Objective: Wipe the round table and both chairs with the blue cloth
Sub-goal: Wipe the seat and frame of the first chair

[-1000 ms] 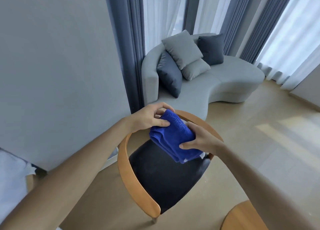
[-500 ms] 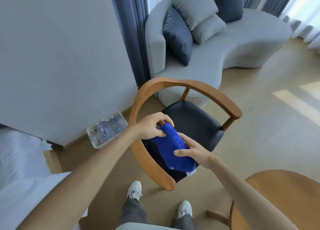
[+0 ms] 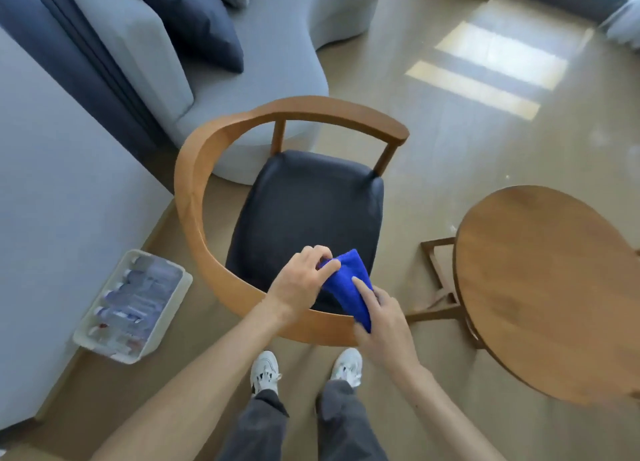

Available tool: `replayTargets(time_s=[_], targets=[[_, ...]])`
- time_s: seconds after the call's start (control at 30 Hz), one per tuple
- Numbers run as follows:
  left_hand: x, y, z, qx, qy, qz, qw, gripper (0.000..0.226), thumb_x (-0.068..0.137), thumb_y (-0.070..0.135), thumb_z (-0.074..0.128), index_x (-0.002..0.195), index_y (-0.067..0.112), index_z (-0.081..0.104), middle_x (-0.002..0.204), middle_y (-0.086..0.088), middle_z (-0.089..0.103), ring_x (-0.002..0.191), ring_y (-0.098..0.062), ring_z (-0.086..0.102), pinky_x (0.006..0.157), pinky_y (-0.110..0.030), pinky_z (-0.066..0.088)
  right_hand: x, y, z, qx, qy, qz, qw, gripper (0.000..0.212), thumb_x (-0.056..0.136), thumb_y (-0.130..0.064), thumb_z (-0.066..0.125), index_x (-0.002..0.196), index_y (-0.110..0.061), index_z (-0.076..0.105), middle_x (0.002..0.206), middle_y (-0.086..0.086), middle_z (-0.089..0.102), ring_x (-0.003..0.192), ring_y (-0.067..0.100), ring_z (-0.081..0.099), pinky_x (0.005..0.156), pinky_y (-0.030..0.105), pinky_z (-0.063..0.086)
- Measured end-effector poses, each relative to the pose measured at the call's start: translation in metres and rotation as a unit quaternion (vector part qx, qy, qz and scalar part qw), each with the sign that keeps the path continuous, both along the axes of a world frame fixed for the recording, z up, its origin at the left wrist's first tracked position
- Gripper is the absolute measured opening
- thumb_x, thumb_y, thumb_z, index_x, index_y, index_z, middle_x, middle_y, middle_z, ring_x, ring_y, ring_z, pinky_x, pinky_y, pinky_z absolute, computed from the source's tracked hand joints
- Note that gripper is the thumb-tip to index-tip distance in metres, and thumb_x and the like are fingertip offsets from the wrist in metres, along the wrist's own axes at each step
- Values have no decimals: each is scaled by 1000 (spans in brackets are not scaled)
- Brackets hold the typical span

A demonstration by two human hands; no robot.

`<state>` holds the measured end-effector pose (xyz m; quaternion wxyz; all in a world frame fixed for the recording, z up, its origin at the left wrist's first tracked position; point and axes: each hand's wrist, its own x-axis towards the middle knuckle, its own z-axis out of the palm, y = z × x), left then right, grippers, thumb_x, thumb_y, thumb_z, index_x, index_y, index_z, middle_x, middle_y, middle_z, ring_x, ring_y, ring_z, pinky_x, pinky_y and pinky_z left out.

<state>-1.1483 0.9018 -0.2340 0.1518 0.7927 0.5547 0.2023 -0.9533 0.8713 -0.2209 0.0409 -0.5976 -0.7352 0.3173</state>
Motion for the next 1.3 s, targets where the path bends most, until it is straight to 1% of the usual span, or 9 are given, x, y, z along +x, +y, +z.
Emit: replayTargets(time_s=[0.1,0.13,0.2,0.27,0.47,0.63,0.8,1.0,1.3], targets=[[-5,-24,-33,-49,126,-91,987,43,42,7,88,81,17,72,90,-2,70,67,-19,64,49,-25,50,-10,-45,-30,-39,-158,73,984,73,87,-42,57,152,-26,25,155,16,19,121,29,43,102,33,37],[-10,-32,-42,-75,139,-101,982,50,35,9,90,81,19,74,92,-1,71,71,-18,67,49,-22,50,-12,-55,-39,-26,-184,83,979,76,81,-46,64,148,-23,36,153,23,24,119,33,47,99,37,42],[-22,-40,-54,-100,119,-80,985,57,34,3,88,88,17,75,96,-5,71,78,-22,69,53,-24,53,-13,-60,-52,42,-177,76,980,69,64,-46,79,124,-17,64,138,27,48,110,38,58,84,43,51],[-32,-43,-60,-105,106,-35,988,54,43,-2,84,94,12,74,100,-9,70,84,-26,69,59,-30,55,-10,-53,-63,118,-152,86,978,55,65,-46,76,110,-14,69,139,23,49,121,39,51,91,48,47],[-85,-50,-78,-117,184,116,969,31,81,14,66,112,6,68,117,-14,65,114,-35,59,95,-53,44,-5,-34,-98,193,-97,233,948,64,80,-47,60,139,-26,51,153,8,36,141,32,33,109,55,32],[-130,-54,-95,-157,252,176,939,49,89,35,38,128,11,57,142,-15,48,137,-36,36,112,-59,17,-14,-43,-122,238,-88,143,957,59,81,-44,60,134,-21,57,147,12,45,135,35,42,103,59,38],[-166,-51,-104,-160,274,188,930,60,91,48,32,137,14,48,151,-14,35,143,-36,25,114,-54,9,-41,-59,-135,262,-115,51,957,59,84,-44,57,137,-17,55,147,13,44,137,37,38,109,58,31],[-168,-57,-123,-160,258,174,937,61,97,47,19,146,11,28,156,-16,22,146,-36,14,111,-51,13,-124,-66,-132,242,-135,2,961,60,83,-45,57,135,-15,56,145,16,47,134,40,42,107,61,33],[-171,-56,-117,-177,232,141,946,65,96,44,19,147,5,32,157,-20,19,146,-38,8,116,-52,9,-208,-63,-125,206,-150,-65,965,60,82,-46,58,135,-16,56,145,15,47,134,38,43,106,61,35]])
